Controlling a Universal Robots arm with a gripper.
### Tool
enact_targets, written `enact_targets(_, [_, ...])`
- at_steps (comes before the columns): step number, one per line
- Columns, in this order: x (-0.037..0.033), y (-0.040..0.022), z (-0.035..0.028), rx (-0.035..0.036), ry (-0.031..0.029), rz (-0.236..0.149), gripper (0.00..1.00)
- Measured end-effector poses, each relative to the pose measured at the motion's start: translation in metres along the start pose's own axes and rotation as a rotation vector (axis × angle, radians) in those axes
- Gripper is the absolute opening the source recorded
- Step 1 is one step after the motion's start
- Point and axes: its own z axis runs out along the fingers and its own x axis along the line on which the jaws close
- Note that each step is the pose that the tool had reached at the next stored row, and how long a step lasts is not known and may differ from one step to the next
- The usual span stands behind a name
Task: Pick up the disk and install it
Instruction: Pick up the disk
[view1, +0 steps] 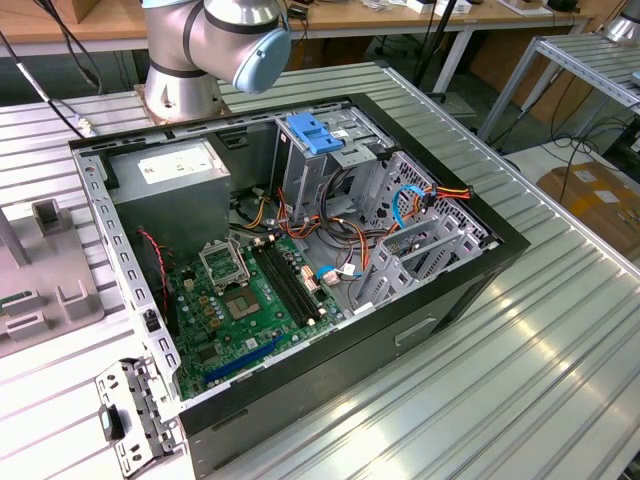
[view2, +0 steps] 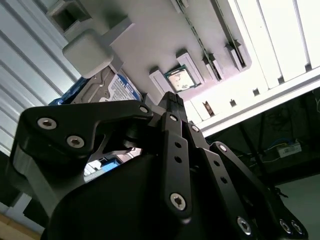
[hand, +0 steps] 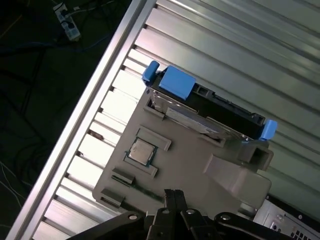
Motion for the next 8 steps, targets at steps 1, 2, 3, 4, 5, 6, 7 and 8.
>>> enact_targets(1, [0.0000,0.0000,0.0000,0.0001,0.0004,-0.009,0.11])
enact_targets(2, [0.0000,0.0000,0.0000,0.0004,0.0009,-0.021,0.11])
enact_targets(3, [0.0000,0.0000,0.0000,0.0008,0.0017,-0.038,0.11])
enact_targets(4, [0.0000,0.0000,0.0000,0.0009,0.0022,-0.049,0.11])
enact_targets(5, [0.0000,0.0000,0.0000,0.0011,0.0026,-0.059,0.11])
enact_targets(6, [0.0000,0.0000,0.0000,0.0014,0.0031,-0.071,0.11])
enact_targets(7, [0.0000,0.0000,0.0000,0.0016,0.0036,-0.081,0.11])
enact_targets(8, [0.0000,0.0000,0.0000,0.0019,0.0043,-0.094,0.11])
